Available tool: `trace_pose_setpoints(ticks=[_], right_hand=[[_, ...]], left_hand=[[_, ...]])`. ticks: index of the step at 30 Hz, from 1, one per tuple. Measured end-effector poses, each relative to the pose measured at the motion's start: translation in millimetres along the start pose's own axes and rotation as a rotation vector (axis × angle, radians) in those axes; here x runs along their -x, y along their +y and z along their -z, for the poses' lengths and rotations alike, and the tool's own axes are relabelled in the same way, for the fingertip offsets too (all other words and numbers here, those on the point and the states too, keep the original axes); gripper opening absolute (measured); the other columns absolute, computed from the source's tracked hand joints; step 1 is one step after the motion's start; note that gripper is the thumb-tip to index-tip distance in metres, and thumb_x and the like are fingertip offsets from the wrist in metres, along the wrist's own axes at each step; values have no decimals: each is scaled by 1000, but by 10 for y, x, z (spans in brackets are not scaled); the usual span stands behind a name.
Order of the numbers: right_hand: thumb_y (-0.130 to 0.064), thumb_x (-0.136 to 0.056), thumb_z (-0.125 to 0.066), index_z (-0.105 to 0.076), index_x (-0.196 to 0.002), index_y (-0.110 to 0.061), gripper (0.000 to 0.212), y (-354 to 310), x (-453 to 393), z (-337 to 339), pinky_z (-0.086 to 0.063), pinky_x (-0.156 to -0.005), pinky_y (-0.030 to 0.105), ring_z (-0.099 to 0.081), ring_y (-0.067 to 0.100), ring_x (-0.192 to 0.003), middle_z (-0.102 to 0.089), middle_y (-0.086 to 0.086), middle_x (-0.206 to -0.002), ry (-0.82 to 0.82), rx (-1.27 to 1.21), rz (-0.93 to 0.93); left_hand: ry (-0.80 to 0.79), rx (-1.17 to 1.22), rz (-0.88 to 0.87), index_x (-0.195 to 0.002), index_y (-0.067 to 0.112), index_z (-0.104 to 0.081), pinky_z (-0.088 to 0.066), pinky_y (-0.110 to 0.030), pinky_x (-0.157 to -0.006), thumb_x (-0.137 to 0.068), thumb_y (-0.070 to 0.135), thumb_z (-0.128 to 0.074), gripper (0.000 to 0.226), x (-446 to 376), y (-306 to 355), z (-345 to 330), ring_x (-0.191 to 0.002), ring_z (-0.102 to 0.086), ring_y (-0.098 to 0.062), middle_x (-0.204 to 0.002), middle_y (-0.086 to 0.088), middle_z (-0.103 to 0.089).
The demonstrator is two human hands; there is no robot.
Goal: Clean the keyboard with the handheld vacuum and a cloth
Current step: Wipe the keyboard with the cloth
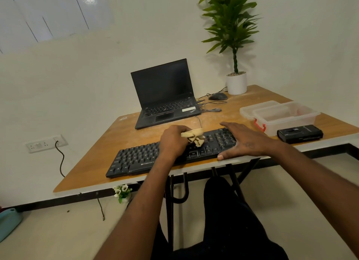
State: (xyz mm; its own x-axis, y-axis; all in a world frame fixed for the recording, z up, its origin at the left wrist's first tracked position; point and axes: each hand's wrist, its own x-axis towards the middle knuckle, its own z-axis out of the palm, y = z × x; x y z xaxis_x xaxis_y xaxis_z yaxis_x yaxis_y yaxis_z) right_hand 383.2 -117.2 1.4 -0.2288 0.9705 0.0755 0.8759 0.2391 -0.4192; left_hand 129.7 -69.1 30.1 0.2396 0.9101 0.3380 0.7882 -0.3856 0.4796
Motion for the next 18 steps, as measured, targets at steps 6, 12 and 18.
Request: trace_pose_setpoints(ticks=[6,12,18], right_hand=[[-92,-54,-63,-4,-160,-35,134,-6,-17,-2,-30,-116,49,-20,25,-152,-14,-1,-169,5,8,7],[-83,-63,-72,-3,-160,-35,128,35,-37,-14,-28,-119,50,-16,25,-153,-12,-2,-169,0,-1,8],[-92,-53,-63,-4,-160,-34,135,22,-18,-20,-30,-116,47,-21,25,-151,-14,-1,-169,5,-8,5]], left_hand=[[-25,10,-25,-120,22,-79,-58,-37,-88,-95,5,-65,33,108,232,-60,-104,-68,-18,-116,-2,-77],[-56,32,-36,-120,23,-79,-58,-37,-89,-92,1,-64,39,151,374,-153,-107,-68,-21,-117,-4,-77],[-15,-70,7,-119,29,-78,-60,-34,-78,-92,4,-67,39,214,166,-15,-95,-68,-15,-110,2,-78]])
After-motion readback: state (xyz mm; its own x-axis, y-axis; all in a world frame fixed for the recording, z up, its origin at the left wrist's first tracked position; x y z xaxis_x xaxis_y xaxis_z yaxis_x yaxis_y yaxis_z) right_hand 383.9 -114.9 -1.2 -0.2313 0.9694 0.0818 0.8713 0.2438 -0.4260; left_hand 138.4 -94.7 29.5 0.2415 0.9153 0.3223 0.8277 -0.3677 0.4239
